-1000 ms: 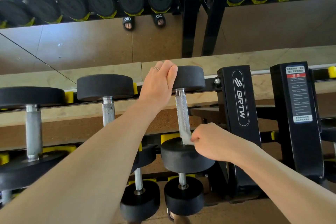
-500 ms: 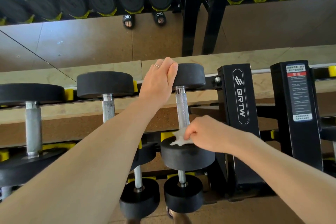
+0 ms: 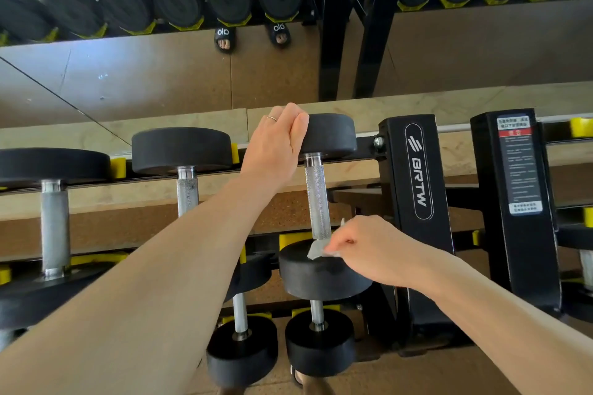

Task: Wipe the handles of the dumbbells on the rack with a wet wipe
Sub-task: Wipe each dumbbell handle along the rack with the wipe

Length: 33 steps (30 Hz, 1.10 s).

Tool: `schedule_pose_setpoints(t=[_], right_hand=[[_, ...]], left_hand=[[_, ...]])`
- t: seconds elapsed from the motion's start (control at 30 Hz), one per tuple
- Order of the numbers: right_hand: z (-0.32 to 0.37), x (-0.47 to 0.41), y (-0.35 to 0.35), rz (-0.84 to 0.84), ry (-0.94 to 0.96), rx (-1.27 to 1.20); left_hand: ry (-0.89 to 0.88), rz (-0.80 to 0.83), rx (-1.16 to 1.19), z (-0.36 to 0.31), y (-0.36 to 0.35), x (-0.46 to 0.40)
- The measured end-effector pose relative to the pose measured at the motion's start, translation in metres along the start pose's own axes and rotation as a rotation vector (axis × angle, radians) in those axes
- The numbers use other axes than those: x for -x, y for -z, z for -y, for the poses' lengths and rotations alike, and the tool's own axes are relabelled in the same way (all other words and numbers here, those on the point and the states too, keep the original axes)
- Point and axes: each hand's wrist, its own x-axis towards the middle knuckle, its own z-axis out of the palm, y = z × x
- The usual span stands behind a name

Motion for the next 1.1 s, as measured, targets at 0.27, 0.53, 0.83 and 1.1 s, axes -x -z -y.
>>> schedule_pose_setpoints(t=[0.27,0.53,0.83,1.1], right_hand=[[0.007,-0.029,-0.008,-0.058,0.163,-0.097],[-0.034,-0.017,0.025,-0.031,-0.015,0.266],[0.007,-0.023,-0.016,-0.058,-0.141,0.183],[0.016,-0.013,-0.022,0.039,0.184,0.127]], left_hand=[[-0.014,-0.004,0.005,0.0,0.002,0.0],[-0.006,0.002,0.009,0.003,-0.003,-0.001],[0.021,0.003,0.002,0.003,-0.002,0.0],[0.026,-0.001,0.001,0.0,-0.001,0.001]])
